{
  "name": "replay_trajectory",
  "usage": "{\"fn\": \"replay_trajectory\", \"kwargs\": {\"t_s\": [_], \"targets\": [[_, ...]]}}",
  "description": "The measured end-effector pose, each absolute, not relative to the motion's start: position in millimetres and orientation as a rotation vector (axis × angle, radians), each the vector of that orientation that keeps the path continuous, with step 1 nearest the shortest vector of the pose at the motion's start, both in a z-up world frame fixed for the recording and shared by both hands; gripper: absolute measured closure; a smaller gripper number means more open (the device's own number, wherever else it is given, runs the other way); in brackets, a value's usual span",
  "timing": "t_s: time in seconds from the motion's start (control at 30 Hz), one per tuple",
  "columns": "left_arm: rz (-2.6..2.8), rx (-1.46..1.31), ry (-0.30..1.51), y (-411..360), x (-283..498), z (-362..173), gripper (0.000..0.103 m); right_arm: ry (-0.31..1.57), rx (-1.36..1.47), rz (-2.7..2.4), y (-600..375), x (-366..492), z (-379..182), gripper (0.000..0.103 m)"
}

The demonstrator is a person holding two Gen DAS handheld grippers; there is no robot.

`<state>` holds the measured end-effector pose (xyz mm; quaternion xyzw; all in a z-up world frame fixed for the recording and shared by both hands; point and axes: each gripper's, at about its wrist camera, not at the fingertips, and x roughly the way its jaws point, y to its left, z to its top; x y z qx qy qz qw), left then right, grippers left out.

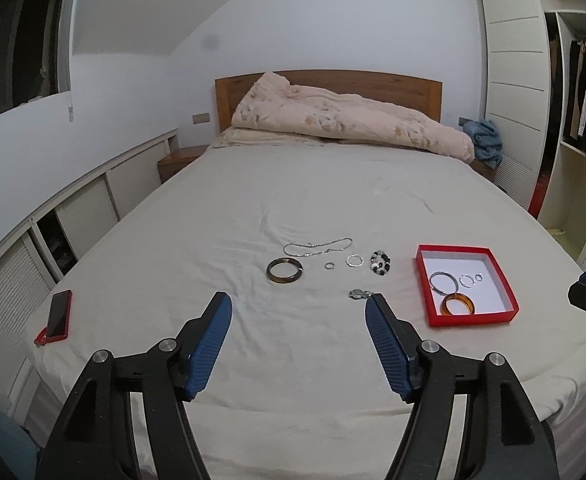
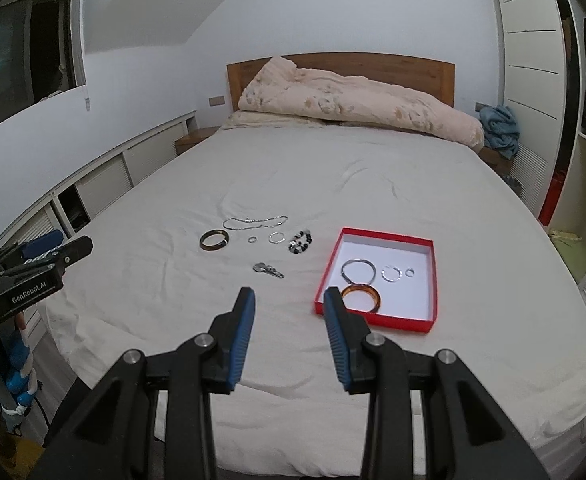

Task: Organize jewelry
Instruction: 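Lift both open tools away from the box toward the remaining jewelry, then grasp the brown bangle with the left tool while the right tool grasps the silver watch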

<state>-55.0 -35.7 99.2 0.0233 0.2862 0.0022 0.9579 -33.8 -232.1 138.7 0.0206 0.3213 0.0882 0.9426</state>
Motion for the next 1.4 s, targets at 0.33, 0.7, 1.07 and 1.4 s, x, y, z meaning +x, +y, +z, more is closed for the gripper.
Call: {"fn": "replay_trajectory", "kwargs": {"t_s": [0.33,0.7,1.07,1.4], "targets": [[0.025,0.07,0.619,-38,-35,82,0.034,0.693,0.06,0.198,-225,-11,121,0.069],[0.044,0.022,0.739,-17,14,27,0.034,0.788,0.103,0.223,-228,34,75,0.069],[0.063,-0.01,0.856,6,86,-33,0.034,0.9,0.087,0.336,-200,115,13,0.069],[0.09,-0.059,0.907,29,196,-68,0.035,0.989,0.004,0.457,-149,213,-42,0.069]]}}
